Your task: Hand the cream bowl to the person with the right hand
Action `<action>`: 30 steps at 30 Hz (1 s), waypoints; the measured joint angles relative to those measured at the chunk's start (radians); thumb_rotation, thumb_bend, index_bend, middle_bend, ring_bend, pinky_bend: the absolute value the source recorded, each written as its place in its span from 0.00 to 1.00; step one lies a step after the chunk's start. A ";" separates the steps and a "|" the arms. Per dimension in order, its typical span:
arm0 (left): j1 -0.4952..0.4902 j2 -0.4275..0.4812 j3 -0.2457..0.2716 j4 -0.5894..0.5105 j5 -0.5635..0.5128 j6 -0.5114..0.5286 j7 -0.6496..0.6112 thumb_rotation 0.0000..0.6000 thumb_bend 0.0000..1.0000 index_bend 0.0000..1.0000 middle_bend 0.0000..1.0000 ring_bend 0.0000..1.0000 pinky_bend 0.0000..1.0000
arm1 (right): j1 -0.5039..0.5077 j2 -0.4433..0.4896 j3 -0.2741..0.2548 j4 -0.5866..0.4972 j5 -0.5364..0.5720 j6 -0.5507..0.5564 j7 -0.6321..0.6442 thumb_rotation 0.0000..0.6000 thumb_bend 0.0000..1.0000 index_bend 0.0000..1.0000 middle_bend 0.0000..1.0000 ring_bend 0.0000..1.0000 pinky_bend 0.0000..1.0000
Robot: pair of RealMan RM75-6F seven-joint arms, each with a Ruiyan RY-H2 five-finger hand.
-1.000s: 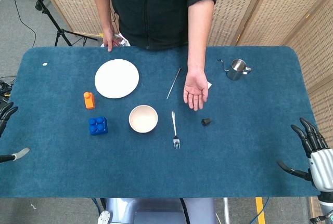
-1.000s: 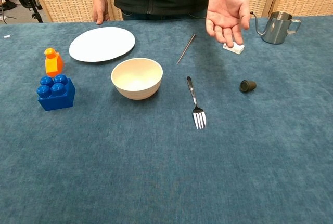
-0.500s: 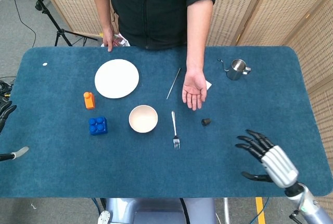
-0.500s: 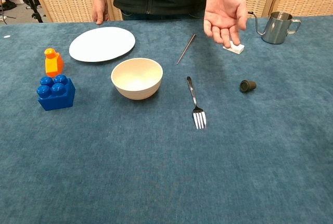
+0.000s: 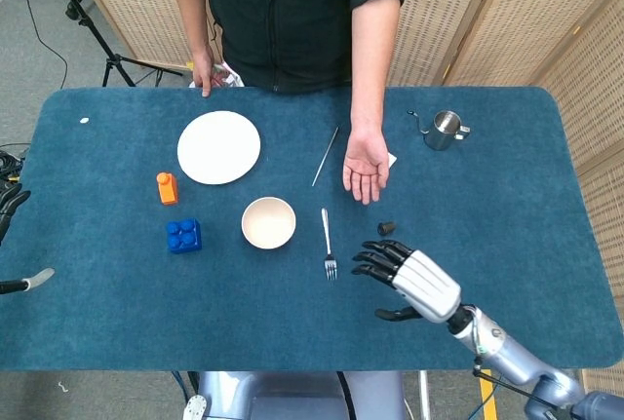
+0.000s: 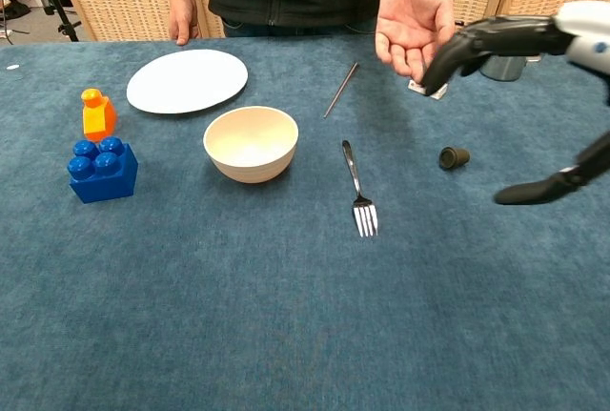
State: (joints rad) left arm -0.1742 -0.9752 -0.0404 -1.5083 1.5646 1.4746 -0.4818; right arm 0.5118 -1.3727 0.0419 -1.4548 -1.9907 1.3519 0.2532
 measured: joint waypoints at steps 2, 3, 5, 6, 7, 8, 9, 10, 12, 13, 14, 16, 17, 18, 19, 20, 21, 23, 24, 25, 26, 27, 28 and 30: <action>-0.004 0.000 -0.001 0.001 -0.003 -0.010 0.001 1.00 0.00 0.00 0.00 0.00 0.00 | 0.024 -0.027 0.014 -0.006 0.008 -0.042 -0.044 1.00 0.18 0.30 0.27 0.19 0.25; -0.006 -0.001 -0.001 0.001 -0.005 -0.014 0.001 1.00 0.00 0.00 0.00 0.00 0.00 | 0.036 -0.043 0.023 -0.007 0.016 -0.065 -0.068 1.00 0.19 0.30 0.27 0.19 0.25; -0.008 -0.001 -0.002 0.001 -0.008 -0.018 0.000 1.00 0.00 0.00 0.00 0.00 0.00 | 0.059 -0.079 0.042 -0.007 0.042 -0.114 -0.124 1.00 0.21 0.30 0.27 0.19 0.25; -0.008 0.000 -0.003 0.001 -0.008 -0.018 -0.001 1.00 0.00 0.00 0.00 0.00 0.00 | 0.074 -0.104 0.056 -0.006 0.064 -0.147 -0.162 1.00 0.22 0.30 0.27 0.19 0.25; -0.008 0.000 -0.003 0.001 -0.009 -0.019 -0.002 1.00 0.00 0.00 0.00 0.00 0.00 | 0.086 -0.122 0.066 -0.004 0.082 -0.170 -0.190 1.00 0.23 0.30 0.27 0.19 0.25; -0.008 0.001 -0.003 0.002 -0.010 -0.021 -0.006 1.00 0.00 0.00 0.00 0.00 0.00 | 0.100 -0.146 0.081 -0.002 0.107 -0.197 -0.227 1.00 0.23 0.30 0.27 0.19 0.25; -0.009 0.001 -0.003 0.002 -0.011 -0.022 -0.009 1.00 0.00 0.00 0.00 0.00 0.00 | 0.112 -0.163 0.093 -0.001 0.127 -0.216 -0.255 1.00 0.24 0.30 0.27 0.19 0.25; -0.009 0.002 -0.003 0.003 -0.012 -0.023 -0.014 1.00 0.00 0.00 0.00 0.00 0.00 | 0.122 -0.181 0.105 0.001 0.147 -0.234 -0.284 1.00 0.24 0.30 0.27 0.19 0.26; -0.010 0.004 -0.004 0.005 -0.015 -0.028 -0.022 1.00 0.00 0.00 0.00 0.00 0.00 | 0.144 -0.221 0.132 0.003 0.193 -0.268 -0.348 1.00 0.25 0.30 0.28 0.19 0.26; -0.010 0.005 -0.005 0.006 -0.017 -0.030 -0.025 1.00 0.00 0.00 0.00 0.00 0.00 | 0.153 -0.238 0.142 0.003 0.212 -0.281 -0.373 1.00 0.25 0.30 0.28 0.19 0.26; -0.011 0.005 -0.005 0.007 -0.018 -0.031 -0.027 1.00 0.00 0.00 0.00 0.00 0.00 | 0.162 -0.253 0.152 0.003 0.230 -0.292 -0.396 1.00 0.25 0.30 0.28 0.19 0.26; -0.012 0.006 -0.005 0.008 -0.019 -0.035 -0.034 1.00 0.00 0.00 0.00 0.00 0.00 | 0.180 -0.281 0.169 0.002 0.263 -0.313 -0.445 1.00 0.25 0.30 0.28 0.19 0.26; -0.013 0.007 -0.005 0.009 -0.019 -0.038 -0.039 1.00 0.00 0.00 0.00 0.00 0.00 | 0.187 -0.291 0.175 0.002 0.276 -0.322 -0.467 1.00 0.25 0.30 0.28 0.19 0.26; -0.014 0.009 -0.005 0.009 -0.019 -0.040 -0.044 1.00 0.00 0.00 0.00 0.00 0.00 | 0.198 -0.306 0.182 0.005 0.288 -0.335 -0.495 1.00 0.25 0.30 0.28 0.19 0.26; -0.014 0.010 -0.005 0.009 -0.019 -0.041 -0.050 1.00 0.00 0.00 0.00 0.00 0.00 | 0.205 -0.318 0.187 0.008 0.298 -0.345 -0.515 1.00 0.26 0.30 0.28 0.19 0.26; -0.015 0.012 -0.005 0.010 -0.019 -0.043 -0.058 1.00 0.00 0.00 0.00 0.00 0.00 | 0.215 -0.334 0.194 0.016 0.315 -0.359 -0.540 1.00 0.26 0.30 0.28 0.19 0.26; -0.015 0.013 -0.005 0.011 -0.019 -0.043 -0.063 1.00 0.00 0.00 0.00 0.00 0.00 | 0.224 -0.348 0.199 0.023 0.331 -0.370 -0.561 1.00 0.26 0.30 0.28 0.19 0.26; -0.015 0.015 -0.006 0.014 -0.021 -0.045 -0.075 1.00 0.00 0.00 0.00 0.00 0.00 | 0.244 -0.383 0.208 0.052 0.371 -0.393 -0.607 1.00 0.26 0.30 0.28 0.19 0.26; -0.016 0.016 -0.006 0.015 -0.022 -0.046 -0.080 1.00 0.00 0.00 0.00 0.00 0.00 | 0.252 -0.396 0.212 0.068 0.386 -0.402 -0.621 1.00 0.28 0.30 0.28 0.19 0.26; -0.016 0.017 -0.007 0.017 -0.024 -0.048 -0.085 1.00 0.00 0.00 0.00 0.00 0.00 | 0.260 -0.408 0.214 0.085 0.399 -0.410 -0.632 1.00 0.29 0.30 0.28 0.19 0.26; -0.017 0.018 -0.007 0.019 -0.026 -0.050 -0.093 1.00 0.00 0.00 0.00 0.00 0.00 | 0.270 -0.423 0.218 0.107 0.414 -0.420 -0.643 1.00 0.30 0.30 0.28 0.19 0.26; -0.017 0.019 -0.008 0.021 -0.029 -0.052 -0.099 1.00 0.00 0.00 0.00 0.00 0.00 | 0.276 -0.434 0.220 0.123 0.423 -0.425 -0.649 1.00 0.31 0.30 0.28 0.19 0.26; -0.018 0.020 -0.009 0.023 -0.032 -0.055 -0.105 1.00 0.00 0.00 0.00 0.00 0.00 | 0.282 -0.445 0.222 0.139 0.430 -0.429 -0.654 1.00 0.31 0.30 0.28 0.19 0.26; -0.021 0.021 -0.012 0.030 -0.039 -0.065 -0.120 1.00 0.00 0.00 0.00 0.00 0.00 | 0.296 -0.466 0.222 0.175 0.442 -0.438 -0.661 1.00 0.31 0.30 0.28 0.19 0.26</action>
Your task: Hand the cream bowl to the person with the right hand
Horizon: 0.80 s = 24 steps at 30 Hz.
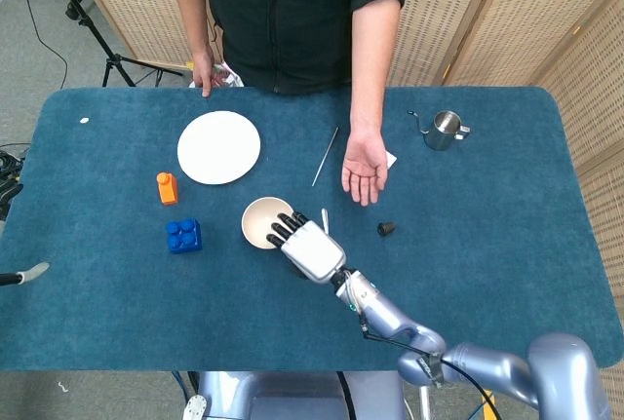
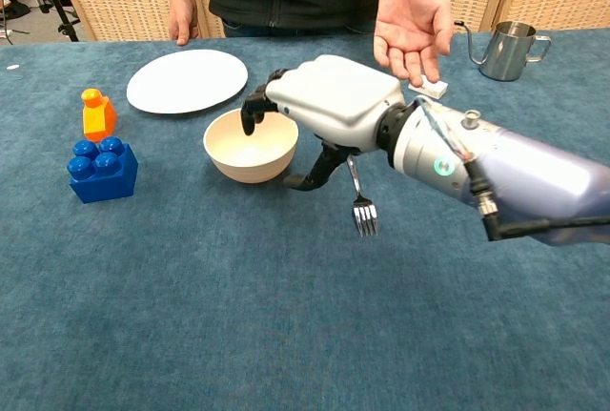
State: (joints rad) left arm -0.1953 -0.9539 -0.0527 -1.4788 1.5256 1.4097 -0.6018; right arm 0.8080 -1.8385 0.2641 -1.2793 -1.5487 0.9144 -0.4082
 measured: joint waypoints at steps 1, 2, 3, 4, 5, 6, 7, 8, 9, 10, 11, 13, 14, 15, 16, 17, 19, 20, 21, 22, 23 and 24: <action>-0.002 0.000 -0.001 0.004 -0.003 -0.005 -0.006 1.00 0.00 0.00 0.00 0.00 0.00 | 0.006 -0.008 -0.001 0.016 0.004 -0.003 -0.003 1.00 0.31 0.30 0.28 0.19 0.26; -0.005 0.000 -0.003 0.008 -0.008 -0.013 -0.012 1.00 0.00 0.00 0.00 0.00 0.00 | 0.014 -0.019 -0.003 0.037 0.008 -0.007 -0.006 1.00 0.31 0.30 0.28 0.19 0.26; -0.007 0.000 -0.004 0.010 -0.011 -0.020 -0.016 1.00 0.00 0.00 0.00 0.00 0.00 | 0.021 -0.027 -0.004 0.052 0.010 -0.010 -0.007 1.00 0.31 0.31 0.29 0.19 0.26; -0.010 0.000 -0.004 0.014 -0.014 -0.029 -0.020 1.00 0.00 0.00 0.00 0.00 0.00 | 0.027 -0.036 -0.006 0.068 0.012 -0.012 -0.007 1.00 0.31 0.31 0.29 0.19 0.26; -0.014 0.000 -0.005 0.018 -0.018 -0.039 -0.025 1.00 0.00 0.00 0.00 0.00 0.00 | 0.035 -0.047 -0.008 0.090 0.013 -0.014 -0.007 1.00 0.31 0.32 0.29 0.19 0.26; -0.017 0.000 -0.006 0.021 -0.021 -0.047 -0.028 1.00 0.00 0.00 0.00 0.00 0.00 | 0.042 -0.056 -0.010 0.107 0.015 -0.016 -0.006 1.00 0.32 0.32 0.29 0.19 0.26; -0.020 -0.001 -0.007 0.023 -0.025 -0.055 -0.032 1.00 0.00 0.00 0.00 0.00 0.00 | 0.048 -0.066 -0.012 0.125 0.016 -0.018 -0.005 1.00 0.33 0.32 0.30 0.19 0.26; -0.025 -0.001 -0.009 0.027 -0.030 -0.063 -0.037 1.00 0.00 0.00 0.00 0.00 0.00 | 0.056 -0.081 -0.014 0.150 0.017 -0.018 -0.001 1.00 0.34 0.33 0.31 0.20 0.26; -0.027 -0.001 -0.010 0.029 -0.032 -0.066 -0.041 1.00 0.00 0.00 0.00 0.00 0.00 | 0.061 -0.092 -0.015 0.169 0.018 -0.017 0.003 1.00 0.35 0.34 0.32 0.21 0.26; -0.027 -0.001 -0.012 0.030 -0.033 -0.067 -0.043 1.00 0.00 0.00 0.00 0.00 0.00 | 0.067 -0.103 -0.017 0.187 0.017 -0.014 0.009 1.00 0.35 0.36 0.32 0.22 0.26; -0.028 -0.002 -0.014 0.032 -0.035 -0.066 -0.044 1.00 0.00 0.00 0.00 0.00 0.00 | 0.072 -0.113 -0.019 0.206 0.016 -0.010 0.016 1.00 0.36 0.37 0.35 0.24 0.26; -0.029 -0.003 -0.015 0.034 -0.037 -0.069 -0.044 1.00 0.00 0.00 0.00 0.00 0.00 | 0.084 -0.137 -0.023 0.250 0.011 0.002 0.032 1.00 0.38 0.39 0.39 0.27 0.26; -0.030 -0.004 -0.015 0.035 -0.039 -0.073 -0.044 1.00 0.00 0.00 0.00 0.00 0.00 | 0.088 -0.147 -0.025 0.269 0.007 0.009 0.040 1.00 0.41 0.41 0.41 0.29 0.27; -0.031 -0.004 -0.015 0.036 -0.040 -0.077 -0.045 1.00 0.00 0.00 0.00 0.00 0.00 | 0.095 -0.160 -0.028 0.297 0.002 0.017 0.052 1.00 0.44 0.44 0.44 0.32 0.28; -0.033 -0.005 -0.016 0.037 -0.042 -0.081 -0.046 1.00 0.00 0.00 0.00 0.00 0.00 | 0.100 -0.169 -0.031 0.318 -0.002 0.024 0.062 1.00 0.46 0.47 0.46 0.33 0.28; -0.035 -0.006 -0.017 0.038 -0.045 -0.085 -0.046 1.00 0.00 0.00 0.00 0.00 0.00 | 0.104 -0.178 -0.034 0.339 -0.005 0.031 0.074 1.00 0.50 0.52 0.50 0.36 0.28; -0.038 -0.007 -0.018 0.040 -0.048 -0.090 -0.046 1.00 0.00 0.00 0.00 0.00 0.00 | 0.114 -0.197 -0.041 0.383 -0.014 0.046 0.105 1.00 0.56 0.58 0.55 0.39 0.28; -0.040 -0.009 -0.019 0.041 -0.049 -0.094 -0.044 1.00 0.00 0.00 0.00 0.00 0.00 | 0.118 -0.204 -0.047 0.401 -0.020 0.055 0.124 1.00 0.58 0.59 0.57 0.40 0.29; -0.041 -0.010 -0.019 0.041 -0.049 -0.097 -0.042 1.00 0.00 0.00 0.00 0.00 0.00 | 0.121 -0.208 -0.052 0.413 -0.026 0.064 0.138 1.00 0.59 0.60 0.58 0.41 0.29; -0.042 -0.010 -0.019 0.041 -0.049 -0.098 -0.041 1.00 0.00 0.00 0.00 0.00 0.00 | 0.122 -0.212 -0.057 0.422 -0.031 0.073 0.151 1.00 0.59 0.60 0.59 0.42 0.29; -0.042 -0.010 -0.019 0.040 -0.049 -0.099 -0.038 1.00 0.00 0.00 0.00 0.00 0.00 | 0.124 -0.214 -0.065 0.429 -0.039 0.086 0.167 1.00 0.59 0.61 0.59 0.42 0.29; -0.043 -0.010 -0.019 0.040 -0.049 -0.099 -0.035 1.00 0.00 0.00 0.00 0.00 0.00 | 0.124 -0.214 -0.071 0.432 -0.045 0.096 0.178 1.00 0.59 0.61 0.60 0.42 0.29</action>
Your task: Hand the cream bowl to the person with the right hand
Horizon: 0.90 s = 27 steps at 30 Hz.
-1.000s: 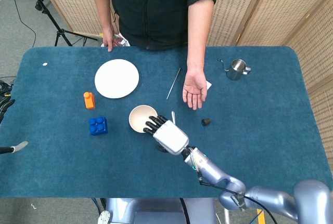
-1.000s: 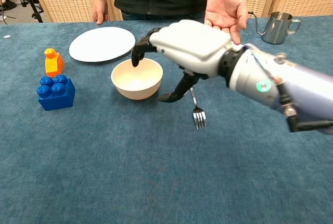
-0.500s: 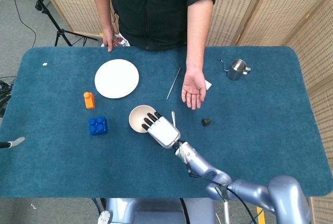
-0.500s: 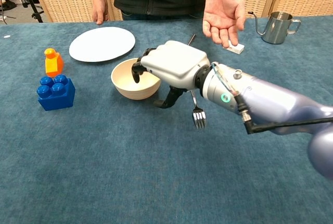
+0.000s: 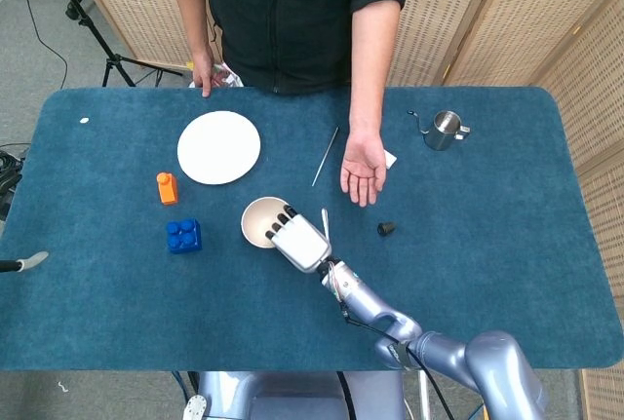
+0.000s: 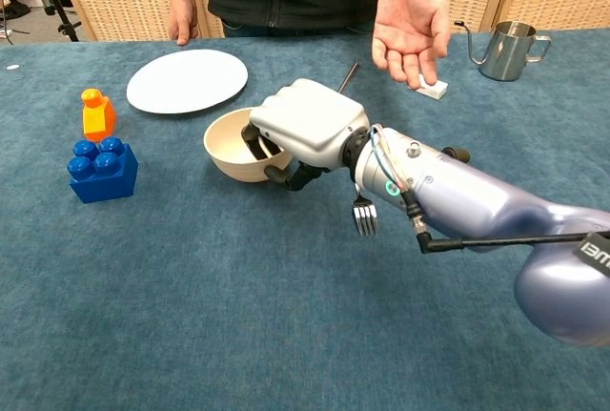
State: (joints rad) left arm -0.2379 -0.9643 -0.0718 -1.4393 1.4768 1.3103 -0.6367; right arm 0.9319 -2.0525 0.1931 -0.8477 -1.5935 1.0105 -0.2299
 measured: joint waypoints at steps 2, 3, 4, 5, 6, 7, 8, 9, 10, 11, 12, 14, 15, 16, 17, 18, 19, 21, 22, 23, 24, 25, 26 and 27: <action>0.000 -0.001 0.000 -0.003 0.000 0.000 0.007 1.00 0.00 0.00 0.00 0.00 0.00 | -0.001 0.003 -0.011 0.000 -0.012 0.021 0.019 1.00 0.59 0.61 0.60 0.43 0.29; 0.000 -0.001 0.000 -0.004 0.001 0.000 0.010 1.00 0.00 0.00 0.00 0.00 0.00 | -0.003 0.008 -0.018 -0.002 -0.021 0.036 0.028 1.00 0.60 0.61 0.60 0.43 0.29; 0.000 -0.002 0.001 -0.006 0.001 0.001 0.013 1.00 0.00 0.00 0.00 0.00 0.00 | -0.005 0.013 -0.023 -0.007 -0.027 0.047 0.033 1.00 0.60 0.61 0.60 0.43 0.29; 0.000 -0.002 0.002 -0.009 0.003 0.002 0.019 1.00 0.00 0.00 0.00 0.00 0.00 | -0.008 0.023 -0.029 -0.017 -0.036 0.065 0.039 1.00 0.60 0.62 0.60 0.43 0.30; 0.000 -0.002 0.003 -0.012 0.006 0.003 0.024 1.00 0.00 0.00 0.00 0.00 0.00 | -0.011 0.033 -0.033 -0.028 -0.043 0.081 0.042 1.00 0.61 0.62 0.60 0.43 0.30; 0.001 -0.002 0.004 -0.015 0.009 0.004 0.029 1.00 0.00 0.00 0.00 0.00 0.00 | -0.014 0.045 -0.037 -0.042 -0.051 0.097 0.045 1.00 0.61 0.62 0.60 0.43 0.30; 0.001 -0.002 0.005 -0.018 0.011 0.006 0.034 1.00 0.00 0.00 0.00 0.00 0.00 | -0.017 0.059 -0.041 -0.059 -0.058 0.113 0.047 1.00 0.61 0.62 0.60 0.43 0.30; 0.002 -0.002 0.006 -0.021 0.014 0.009 0.039 1.00 0.00 0.00 0.00 0.00 0.00 | -0.021 0.079 -0.044 -0.084 -0.066 0.134 0.049 1.00 0.61 0.62 0.60 0.43 0.30; 0.003 -0.003 0.006 -0.023 0.014 0.012 0.042 1.00 0.00 0.00 0.00 0.00 0.00 | -0.025 0.095 -0.046 -0.105 -0.073 0.149 0.050 1.00 0.61 0.62 0.60 0.43 0.30; 0.003 -0.003 0.006 -0.025 0.016 0.013 0.044 1.00 0.00 0.00 0.00 0.00 0.00 | -0.029 0.111 -0.048 -0.126 -0.079 0.164 0.050 1.00 0.61 0.62 0.60 0.43 0.30; 0.004 -0.003 0.006 -0.026 0.017 0.014 0.047 1.00 0.00 0.00 0.00 0.00 0.00 | -0.034 0.135 -0.049 -0.158 -0.087 0.184 0.050 1.00 0.61 0.62 0.60 0.43 0.30; 0.004 -0.002 0.008 -0.029 0.022 0.017 0.050 1.00 0.00 0.00 0.00 0.00 0.00 | -0.044 0.182 -0.049 -0.214 -0.101 0.213 0.047 1.00 0.62 0.62 0.60 0.42 0.30; 0.005 -0.002 0.009 -0.031 0.025 0.020 0.051 1.00 0.00 0.00 0.00 0.00 0.00 | -0.050 0.202 -0.047 -0.236 -0.108 0.230 0.045 1.00 0.62 0.62 0.60 0.43 0.30; 0.007 -0.002 0.010 -0.033 0.027 0.023 0.053 1.00 0.00 0.00 0.00 0.00 0.00 | -0.055 0.227 -0.046 -0.258 -0.114 0.249 0.043 1.00 0.62 0.62 0.60 0.43 0.30; 0.008 -0.001 0.012 -0.036 0.030 0.027 0.055 1.00 0.00 0.00 0.00 0.00 0.00 | -0.064 0.264 -0.042 -0.291 -0.121 0.273 0.039 1.00 0.62 0.62 0.60 0.43 0.30; 0.010 -0.001 0.012 -0.038 0.032 0.031 0.056 1.00 0.00 0.00 0.00 0.00 0.00 | -0.071 0.296 -0.039 -0.318 -0.124 0.289 0.037 1.00 0.62 0.62 0.60 0.43 0.30; 0.011 0.000 0.013 -0.041 0.034 0.033 0.058 1.00 0.00 0.00 0.00 0.00 0.00 | -0.078 0.327 -0.036 -0.344 -0.127 0.303 0.034 1.00 0.62 0.62 0.60 0.43 0.30; 0.013 0.001 0.015 -0.044 0.038 0.038 0.062 1.00 0.00 0.00 0.00 0.00 0.00 | -0.097 0.396 -0.026 -0.391 -0.128 0.331 0.026 1.00 0.62 0.62 0.60 0.43 0.30; 0.013 0.001 0.015 -0.046 0.040 0.040 0.064 1.00 0.00 0.00 0.00 0.00 0.00 | -0.105 0.421 -0.021 -0.404 -0.125 0.339 0.022 1.00 0.62 0.62 0.60 0.43 0.30; 0.014 0.001 0.017 -0.049 0.042 0.042 0.068 1.00 0.00 0.00 0.00 0.00 0.00 | -0.114 0.442 -0.016 -0.412 -0.121 0.346 0.019 1.00 0.62 0.62 0.60 0.43 0.30; 0.015 0.001 0.017 -0.052 0.044 0.044 0.070 1.00 0.00 0.00 0.00 0.00 0.00 | -0.125 0.462 -0.010 -0.415 -0.111 0.351 0.015 1.00 0.62 0.62 0.60 0.43 0.30; 0.015 0.001 0.018 -0.053 0.045 0.045 0.071 1.00 0.00 0.00 0.00 0.00 0.00 | -0.132 0.471 -0.007 -0.414 -0.102 0.353 0.014 1.00 0.62 0.62 0.60 0.43 0.30; 0.015 0.002 0.018 -0.056 0.047 0.047 0.075 1.00 0.00 0.00 0.00 0.00 0.00 | -0.138 0.479 -0.003 -0.407 -0.091 0.354 0.015 1.00 0.62 0.62 0.60 0.43 0.30; 0.015 0.001 0.018 -0.057 0.048 0.047 0.077 1.00 0.00 0.00 0.00 0.00 0.00 | -0.142 0.481 -0.002 -0.399 -0.082 0.354 0.018 1.00 0.62 0.62 0.60 0.42 0.30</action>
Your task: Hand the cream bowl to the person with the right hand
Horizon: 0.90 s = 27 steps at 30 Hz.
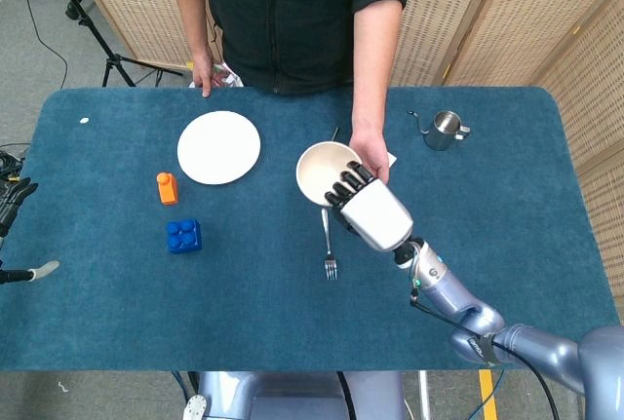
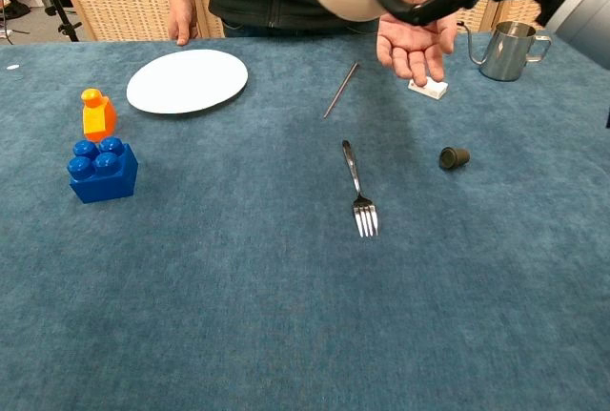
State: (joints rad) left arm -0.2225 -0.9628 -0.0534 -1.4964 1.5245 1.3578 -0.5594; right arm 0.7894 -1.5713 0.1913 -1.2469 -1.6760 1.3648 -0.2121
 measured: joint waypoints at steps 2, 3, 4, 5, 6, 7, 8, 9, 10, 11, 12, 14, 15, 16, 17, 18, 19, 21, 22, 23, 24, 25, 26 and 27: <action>-0.001 -0.001 0.000 -0.002 0.000 0.000 0.005 1.00 0.00 0.00 0.00 0.00 0.00 | -0.007 0.002 0.001 0.019 0.012 -0.001 0.007 1.00 0.62 0.62 0.60 0.42 0.30; -0.002 -0.001 0.000 -0.002 -0.002 -0.003 0.006 1.00 0.00 0.00 0.00 0.00 0.00 | -0.011 0.002 0.000 0.034 0.016 -0.003 0.013 1.00 0.62 0.62 0.60 0.43 0.30; -0.002 -0.002 -0.001 -0.002 -0.003 -0.005 0.007 1.00 0.00 0.00 0.00 0.00 0.00 | -0.014 0.001 -0.002 0.047 0.019 -0.004 0.018 1.00 0.62 0.62 0.60 0.43 0.30; -0.004 -0.002 -0.001 -0.002 -0.006 -0.009 0.008 1.00 0.00 0.00 0.00 0.00 0.00 | -0.016 -0.003 -0.005 0.064 0.022 -0.007 0.024 1.00 0.62 0.62 0.60 0.43 0.30; -0.005 -0.002 -0.002 -0.001 -0.010 -0.012 0.009 1.00 0.00 0.00 0.00 0.00 0.00 | -0.018 -0.008 -0.008 0.077 0.022 -0.009 0.028 1.00 0.62 0.62 0.60 0.43 0.30; -0.006 -0.002 -0.003 0.000 -0.013 -0.015 0.009 1.00 0.00 0.00 0.00 0.00 0.00 | -0.019 -0.015 -0.012 0.091 0.022 -0.010 0.032 1.00 0.62 0.62 0.60 0.43 0.30; -0.006 -0.002 -0.004 0.000 -0.017 -0.017 0.007 1.00 0.00 0.00 0.00 0.00 0.00 | -0.019 -0.025 -0.016 0.110 0.021 -0.009 0.036 1.00 0.62 0.62 0.60 0.42 0.30; -0.007 -0.001 -0.005 0.001 -0.019 -0.018 0.004 1.00 0.00 0.00 0.00 0.00 0.00 | -0.019 -0.033 -0.019 0.123 0.019 -0.009 0.038 1.00 0.62 0.62 0.60 0.42 0.30; -0.007 -0.001 -0.005 0.002 -0.020 -0.018 0.002 1.00 0.00 0.00 0.00 0.00 0.00 | -0.019 -0.040 -0.022 0.137 0.017 -0.008 0.040 1.00 0.62 0.62 0.60 0.42 0.30; -0.007 0.000 -0.006 0.004 -0.022 -0.019 -0.001 1.00 0.00 0.00 0.00 0.00 0.00 | -0.019 -0.050 -0.026 0.153 0.015 -0.007 0.043 1.00 0.62 0.62 0.60 0.42 0.30; -0.006 0.000 -0.006 0.006 -0.023 -0.019 -0.003 1.00 0.00 0.00 0.00 0.00 0.00 | -0.019 -0.056 -0.029 0.164 0.013 -0.006 0.046 1.00 0.62 0.62 0.60 0.42 0.30; -0.007 0.000 -0.007 0.010 -0.025 -0.022 -0.009 1.00 0.00 0.00 0.00 0.00 0.00 | -0.021 -0.068 -0.036 0.185 0.010 -0.002 0.052 1.00 0.62 0.62 0.60 0.43 0.30; -0.007 0.000 -0.007 0.012 -0.025 -0.024 -0.011 1.00 0.00 0.00 0.00 0.00 0.00 | -0.022 -0.071 -0.040 0.193 0.008 -0.002 0.053 1.00 0.62 0.62 0.59 0.43 0.30; -0.007 0.001 -0.007 0.013 -0.026 -0.025 -0.012 1.00 0.00 0.00 0.00 0.00 0.00 | -0.023 -0.073 -0.044 0.202 0.007 -0.002 0.055 1.00 0.61 0.61 0.57 0.42 0.30; -0.008 0.000 -0.006 0.015 -0.026 -0.026 -0.014 1.00 0.00 0.00 0.00 0.00 0.00 | -0.024 -0.074 -0.050 0.210 0.005 -0.003 0.058 1.00 0.58 0.56 0.52 0.41 0.30; -0.008 0.000 -0.006 0.015 -0.026 -0.027 -0.015 1.00 0.00 0.00 0.00 0.00 0.00 | -0.026 -0.074 -0.056 0.215 0.003 -0.006 0.063 1.00 0.46 0.45 0.40 0.35 0.30; -0.008 0.001 -0.006 0.016 -0.025 -0.027 -0.017 1.00 0.00 0.00 0.00 0.00 0.00 | -0.028 -0.072 -0.060 0.216 0.004 -0.012 0.067 1.00 0.37 0.37 0.31 0.29 0.29; -0.009 0.000 -0.007 0.017 -0.024 -0.026 -0.017 1.00 0.00 0.00 0.00 0.00 0.00 | -0.033 -0.062 -0.066 0.200 0.015 -0.037 0.070 1.00 0.05 0.08 0.04 0.06 0.23; -0.009 0.000 -0.007 0.017 -0.024 -0.025 -0.017 1.00 0.00 0.00 0.00 0.00 0.00 | -0.036 -0.056 -0.066 0.187 0.022 -0.047 0.070 1.00 0.01 0.03 0.01 0.02 0.21; -0.009 0.000 -0.006 0.016 -0.022 -0.026 -0.016 1.00 0.00 0.00 0.00 0.00 0.00 | -0.040 -0.046 -0.067 0.164 0.029 -0.054 0.071 1.00 0.00 0.00 0.00 0.00 0.18; -0.009 0.000 -0.005 0.016 -0.021 -0.026 -0.014 1.00 0.00 0.00 0.00 0.00 0.00 | -0.044 -0.038 -0.066 0.145 0.035 -0.056 0.072 1.00 0.00 0.00 0.00 0.00 0.17; -0.009 0.000 -0.004 0.015 -0.019 -0.026 -0.013 1.00 0.00 0.00 0.00 0.00 0.00 | -0.048 -0.029 -0.066 0.125 0.040 -0.056 0.071 1.00 0.00 0.00 0.00 0.00 0.17; -0.009 0.000 -0.003 0.014 -0.018 -0.026 -0.011 1.00 0.00 0.00 0.00 0.00 0.00 | -0.053 -0.015 -0.064 0.099 0.046 -0.056 0.070 1.00 0.00 0.00 0.00 0.00 0.16; -0.009 0.000 -0.003 0.013 -0.017 -0.026 -0.010 1.00 0.00 0.00 0.00 0.00 0.00 | -0.057 -0.004 -0.064 0.081 0.050 -0.056 0.069 1.00 0.00 0.00 0.00 0.00 0.16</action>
State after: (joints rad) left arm -0.2318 -0.9631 -0.0563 -1.4833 1.5078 1.3317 -0.5695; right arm 0.7321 -1.5750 0.1276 -1.1662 -1.6262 1.3089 -0.1436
